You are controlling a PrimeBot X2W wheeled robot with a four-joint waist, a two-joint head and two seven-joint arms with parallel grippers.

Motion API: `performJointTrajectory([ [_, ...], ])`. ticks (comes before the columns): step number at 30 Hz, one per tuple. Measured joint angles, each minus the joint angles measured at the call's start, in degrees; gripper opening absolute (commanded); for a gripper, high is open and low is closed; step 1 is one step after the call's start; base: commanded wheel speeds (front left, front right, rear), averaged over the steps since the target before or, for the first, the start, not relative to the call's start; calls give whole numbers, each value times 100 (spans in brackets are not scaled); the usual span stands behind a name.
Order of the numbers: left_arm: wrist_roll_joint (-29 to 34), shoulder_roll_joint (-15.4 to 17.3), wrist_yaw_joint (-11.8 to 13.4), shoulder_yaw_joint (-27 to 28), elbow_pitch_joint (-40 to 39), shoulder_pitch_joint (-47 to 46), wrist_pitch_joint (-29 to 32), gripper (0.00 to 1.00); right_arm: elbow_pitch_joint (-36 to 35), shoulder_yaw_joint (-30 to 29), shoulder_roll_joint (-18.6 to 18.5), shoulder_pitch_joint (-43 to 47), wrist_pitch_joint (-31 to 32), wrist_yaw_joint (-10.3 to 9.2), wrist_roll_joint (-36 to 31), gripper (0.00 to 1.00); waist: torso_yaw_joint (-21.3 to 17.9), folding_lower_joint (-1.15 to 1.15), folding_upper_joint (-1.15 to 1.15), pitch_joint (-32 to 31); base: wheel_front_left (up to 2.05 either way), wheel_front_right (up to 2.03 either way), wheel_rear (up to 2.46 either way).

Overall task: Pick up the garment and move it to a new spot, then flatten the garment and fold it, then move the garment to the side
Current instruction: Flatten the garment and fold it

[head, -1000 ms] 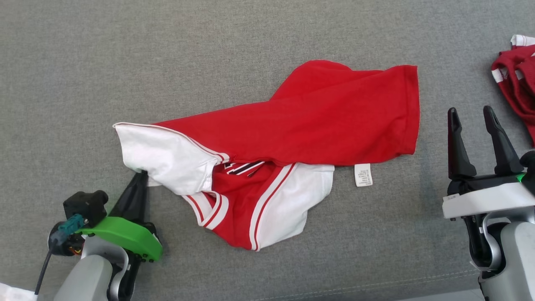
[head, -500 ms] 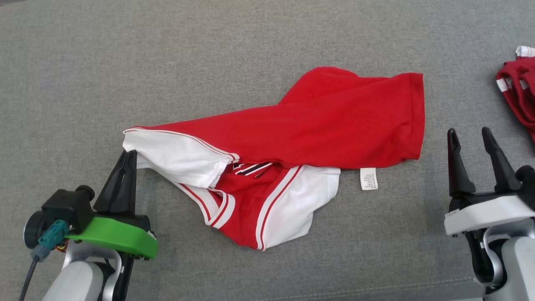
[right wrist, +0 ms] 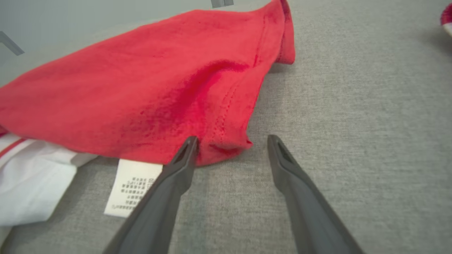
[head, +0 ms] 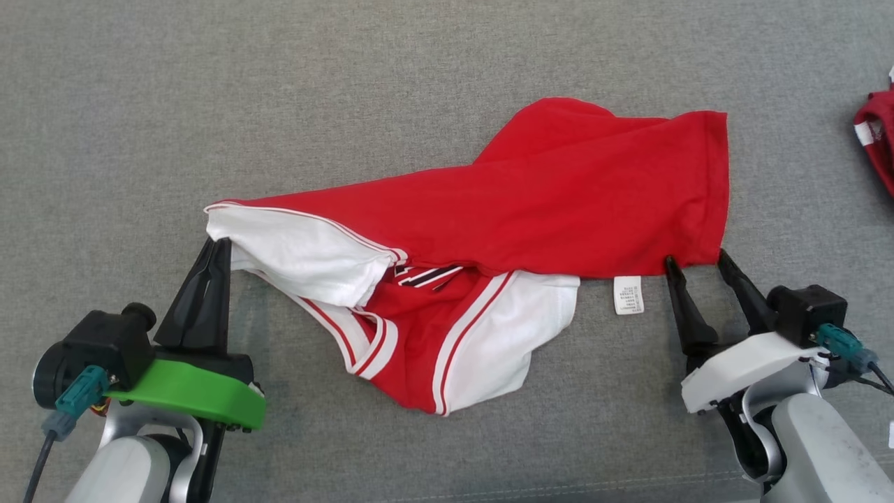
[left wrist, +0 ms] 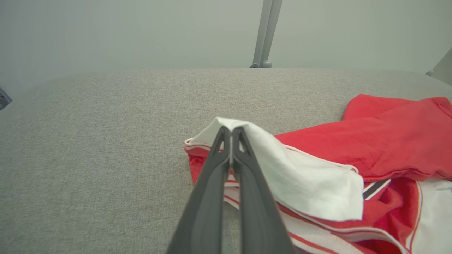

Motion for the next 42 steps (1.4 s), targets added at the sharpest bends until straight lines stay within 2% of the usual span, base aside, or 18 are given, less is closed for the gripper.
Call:
performJointTrajectory([
  [1, 0, 0, -2, -4, 3, -15, 0, 0, 110, 85, -25, -69, -2, 0, 7, 52, 15, 0, 0, 13, 0, 0, 0],
  [2, 0, 0, -3, -14, 11, -27, -4, 0, 212, 152, -55, -123, -4, 0, 12, 29, 32, 0, 0, 23, 0, 0, 0],
  [3, 1, -2, -5, -25, 19, -37, -14, 0, 283, 194, -76, -157, -32, 0, 51, 0, 52, 0, 0, 30, 0, 0, 0],
  [7, 86, -32, -1, -37, 0, -86, -116, 0, 352, 215, -151, -201, -155, 0, 183, 0, 124, 0, 0, 42, 0, 0, 0],
  [10, 100, -54, 57, -7, -58, -101, -220, 0, 134, 275, -256, -170, -218, 0, 279, 0, 122, 0, 0, 32, 0, 0, 0],
  [22, 383, 93, 408, 336, -775, -413, -427, 0, -1555, 48, -501, -330, -265, 0, 480, 0, -141, 0, 0, -219, 0, 0, 0],
  [30, 589, 283, 398, 553, -1105, -1234, -469, 0, -2323, -406, -716, -1014, -57, -1, 669, 0, -257, 0, 0, -439, 0, 0, 0],
  [36, 704, 433, 290, 623, -1365, -2313, -263, 0, -2839, -606, -932, -1902, 194, -1, 678, 0, -340, 0, 0, -625, 0, 0, 0],
  [42, 703, 465, 219, 661, -1365, -2902, -162, 0, -2942, -769, -1003, -2356, 299, 0, 726, 0, -379, 0, 0, -744, 0, 0, 0],
])
